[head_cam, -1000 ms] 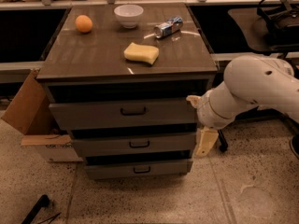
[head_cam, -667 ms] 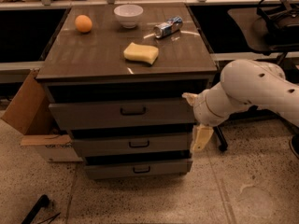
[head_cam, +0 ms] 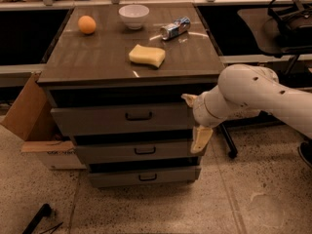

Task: Open top drawer

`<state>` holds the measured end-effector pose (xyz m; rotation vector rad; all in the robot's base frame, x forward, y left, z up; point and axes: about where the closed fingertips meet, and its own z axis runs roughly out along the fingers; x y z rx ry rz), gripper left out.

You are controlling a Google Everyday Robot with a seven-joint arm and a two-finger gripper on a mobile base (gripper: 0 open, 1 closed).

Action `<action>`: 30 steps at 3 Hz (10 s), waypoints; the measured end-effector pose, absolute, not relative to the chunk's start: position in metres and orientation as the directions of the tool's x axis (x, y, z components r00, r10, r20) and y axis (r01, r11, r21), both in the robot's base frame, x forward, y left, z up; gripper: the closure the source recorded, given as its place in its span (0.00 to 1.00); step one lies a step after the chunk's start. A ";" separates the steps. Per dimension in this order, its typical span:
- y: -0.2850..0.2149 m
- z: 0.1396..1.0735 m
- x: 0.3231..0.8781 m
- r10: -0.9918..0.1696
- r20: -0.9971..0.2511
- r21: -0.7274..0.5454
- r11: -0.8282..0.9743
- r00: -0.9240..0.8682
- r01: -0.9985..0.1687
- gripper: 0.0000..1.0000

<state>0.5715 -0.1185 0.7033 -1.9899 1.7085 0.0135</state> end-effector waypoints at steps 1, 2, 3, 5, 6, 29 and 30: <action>-0.111 0.689 0.587 -0.923 -0.317 -0.364 -0.092 0.217 -0.927 0.00; -0.103 0.672 0.606 -0.935 -0.283 -0.355 -0.106 0.215 -0.929 0.00; -0.102 0.662 0.617 -0.946 -0.254 -0.347 -0.105 0.201 -0.932 0.00; -0.101 0.650 0.633 -0.959 -0.217 -0.334 -0.104 0.184 -0.937 0.25; -0.105 0.652 0.626 -0.963 -0.199 -0.332 -0.111 0.184 -0.937 0.48; -0.149 0.733 0.470 -0.969 -0.187 -0.245 -0.115 0.164 -0.963 0.00; -0.156 0.772 0.467 -0.976 -0.140 -0.304 -0.121 0.170 -0.945 0.00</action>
Offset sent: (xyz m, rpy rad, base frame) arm 0.0477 0.0207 -0.0395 -0.0756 0.0103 0.0134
